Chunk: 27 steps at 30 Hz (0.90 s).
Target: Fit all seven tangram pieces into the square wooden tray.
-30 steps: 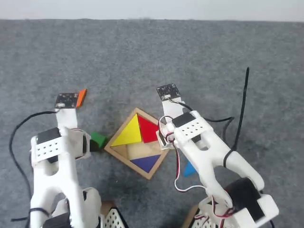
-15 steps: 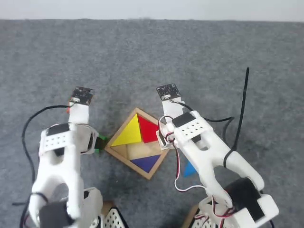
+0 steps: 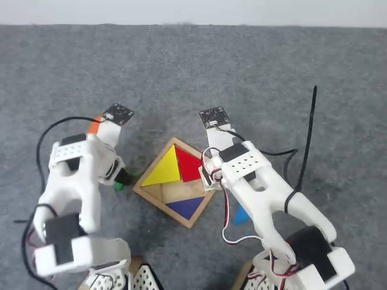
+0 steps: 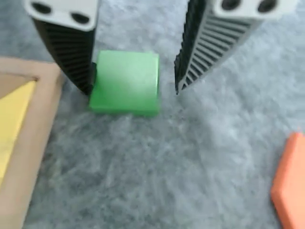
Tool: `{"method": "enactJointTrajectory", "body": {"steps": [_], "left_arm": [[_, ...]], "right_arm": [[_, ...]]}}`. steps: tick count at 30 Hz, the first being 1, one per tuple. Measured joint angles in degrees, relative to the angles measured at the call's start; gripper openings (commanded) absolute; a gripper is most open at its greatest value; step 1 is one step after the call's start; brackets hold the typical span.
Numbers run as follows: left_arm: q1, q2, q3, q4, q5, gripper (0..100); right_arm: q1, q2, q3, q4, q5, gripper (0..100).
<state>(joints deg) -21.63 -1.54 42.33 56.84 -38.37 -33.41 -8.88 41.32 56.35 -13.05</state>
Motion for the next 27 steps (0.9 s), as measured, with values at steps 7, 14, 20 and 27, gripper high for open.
{"method": "enactJointTrajectory", "body": {"steps": [7, 14, 20, 27], "left_arm": [[0.0, 9.1, -9.6, 7.6, -3.9, 23], [-1.5, 9.9, -10.4, 11.9, -5.7, 23], [-1.5, 9.9, -10.2, 14.4, -5.6, 23], [-0.4, 9.9, -10.2, 14.5, -5.6, 23]], "right_arm": [[0.0, 0.0, 0.0, 0.0, 0.0, 2.7], [0.0, 0.0, 0.0, 0.0, 0.0, 2.7], [0.0, 0.0, 0.0, 0.0, 0.0, 2.7], [0.0, 0.0, 0.0, 0.0, 0.0, 2.7]]}}
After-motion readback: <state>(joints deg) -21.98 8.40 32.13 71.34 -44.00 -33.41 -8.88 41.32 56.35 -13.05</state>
